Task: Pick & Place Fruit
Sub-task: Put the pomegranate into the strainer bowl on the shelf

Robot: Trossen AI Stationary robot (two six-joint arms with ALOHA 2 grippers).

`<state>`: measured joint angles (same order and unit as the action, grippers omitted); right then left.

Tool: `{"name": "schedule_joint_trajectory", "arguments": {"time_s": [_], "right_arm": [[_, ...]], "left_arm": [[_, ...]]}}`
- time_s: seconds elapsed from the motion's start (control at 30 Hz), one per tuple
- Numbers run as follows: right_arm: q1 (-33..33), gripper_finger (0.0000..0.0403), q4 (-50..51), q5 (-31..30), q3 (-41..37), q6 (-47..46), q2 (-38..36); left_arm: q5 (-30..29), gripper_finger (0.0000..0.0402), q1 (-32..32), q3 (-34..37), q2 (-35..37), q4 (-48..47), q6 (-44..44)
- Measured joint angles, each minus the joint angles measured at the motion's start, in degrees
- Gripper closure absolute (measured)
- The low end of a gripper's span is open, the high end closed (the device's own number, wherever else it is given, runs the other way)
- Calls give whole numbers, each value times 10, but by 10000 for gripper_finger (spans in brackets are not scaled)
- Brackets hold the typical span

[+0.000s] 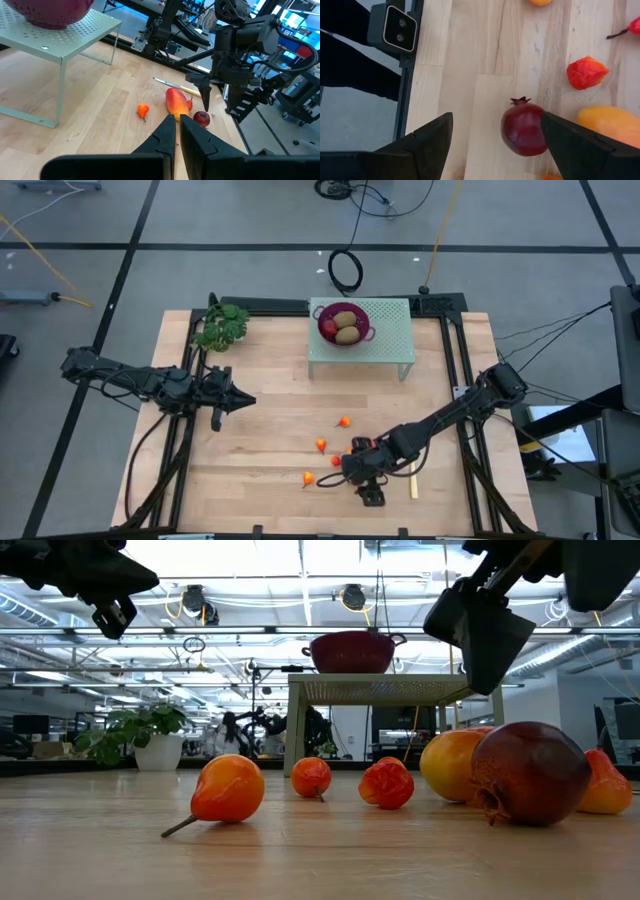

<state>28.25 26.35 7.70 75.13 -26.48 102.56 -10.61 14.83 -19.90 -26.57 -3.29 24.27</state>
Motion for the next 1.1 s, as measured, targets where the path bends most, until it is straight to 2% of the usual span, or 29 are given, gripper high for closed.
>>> {"name": "schedule_joint_trajectory", "arguments": {"time_s": [0.4, 0.8, 1.1], "right_arm": [[-3, 108, 5, -1, 0, 8, 5], [-3, 108, 14, -7, 0, 62, 44], [-1, 108, 20, -17, 0, 66, 66]], "left_arm": [[0, 378, 0, 0, 0, 0, 2], [0, 378, 0, 0, 0, 1, 2], [0, 378, 0, 0, 0, 1, 5]]}}
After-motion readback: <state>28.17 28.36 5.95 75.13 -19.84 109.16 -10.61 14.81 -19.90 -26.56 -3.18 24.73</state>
